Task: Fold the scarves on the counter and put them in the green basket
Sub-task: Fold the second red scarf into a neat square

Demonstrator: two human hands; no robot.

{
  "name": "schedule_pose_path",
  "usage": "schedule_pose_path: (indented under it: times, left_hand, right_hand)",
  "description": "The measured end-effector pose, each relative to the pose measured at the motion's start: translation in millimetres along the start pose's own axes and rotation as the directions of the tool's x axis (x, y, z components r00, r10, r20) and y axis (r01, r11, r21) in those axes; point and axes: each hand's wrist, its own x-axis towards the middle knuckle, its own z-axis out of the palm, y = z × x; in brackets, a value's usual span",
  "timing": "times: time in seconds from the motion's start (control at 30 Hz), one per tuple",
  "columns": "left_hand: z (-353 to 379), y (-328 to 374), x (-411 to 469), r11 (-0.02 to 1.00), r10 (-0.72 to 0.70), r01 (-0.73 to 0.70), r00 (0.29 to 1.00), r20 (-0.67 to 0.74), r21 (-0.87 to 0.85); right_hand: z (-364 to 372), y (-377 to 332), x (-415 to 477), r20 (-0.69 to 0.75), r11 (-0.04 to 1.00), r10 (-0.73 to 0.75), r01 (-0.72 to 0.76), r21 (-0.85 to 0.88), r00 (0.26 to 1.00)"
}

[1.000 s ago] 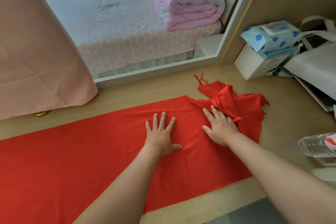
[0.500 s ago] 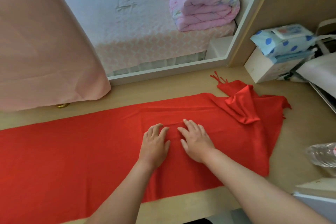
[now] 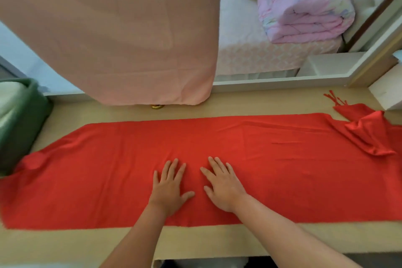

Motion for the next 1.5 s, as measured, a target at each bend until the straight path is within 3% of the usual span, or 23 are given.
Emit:
schedule_pose_path:
  times: [0.1, 0.27, 0.4, 0.53, 0.63, 0.83, 0.93, 1.1, 1.3, 1.4, 1.5]
  left_hand:
    - [-6, -45, -9, 0.991, 0.120, -0.119, 0.993, 0.009, -0.067]
    - [-20, -97, -22, 0.995, 0.077, -0.087, 0.982, -0.171, -0.049]
    - [-26, -137, -32, 0.994, -0.110, 0.110, 0.971, -0.214, -0.011]
    - [-21, -169, -42, 0.956, -0.291, 0.286, 0.954, -0.072, -0.070]
    - [-17, -193, -50, 0.905, -0.398, 0.392, 0.917, -0.002, -0.167]
    - [-35, -234, -61, 0.901, -0.386, 0.338, 0.911, -0.146, -0.272]
    - [-56, -260, -68, 0.873, -0.462, 0.405, 0.866, -0.193, -0.271]
    - [-72, -335, -89, 0.798, -0.587, 0.526, 0.788, -0.183, -0.294]
    - [-63, -433, -112, 0.676, -0.704, 0.609, 0.701, -0.117, -0.415]
    - [-56, -471, -118, 0.680, -0.668, 0.608, 0.744, -0.005, -0.409]
    - [-48, -494, -117, 0.769, -0.581, 0.543, 0.813, -0.017, -0.337]
  right_hand:
    - [9, -34, 9, -0.006, 0.996, 0.076, -0.077, -0.041, 0.997]
    - [2, -88, 23, -0.025, 0.981, 0.183, -0.184, -0.066, 0.983]
    - [2, -140, 46, 0.031, 0.998, 0.066, -0.066, 0.000, 0.997]
    - [14, -173, 68, 0.139, 0.998, -0.055, 0.055, -0.001, 0.989]
    - [19, -173, 78, 0.116, 0.993, -0.059, 0.070, -0.094, 0.992]
    - [10, -194, 101, -0.032, 0.982, -0.035, 0.029, -0.186, 0.999]
    - [3, -236, 121, -0.082, 0.991, -0.073, 0.062, -0.120, 0.994]
    - [6, -327, 161, 0.003, 0.984, -0.164, 0.164, 0.072, 0.986]
    - [37, -430, 201, 0.062, 0.961, -0.137, 0.118, 0.248, 0.989]
    - [51, -470, 216, 0.097, 0.970, -0.125, 0.101, 0.220, 0.987]
    - [62, -497, 232, 0.099, 0.974, -0.086, 0.062, 0.220, 0.991]
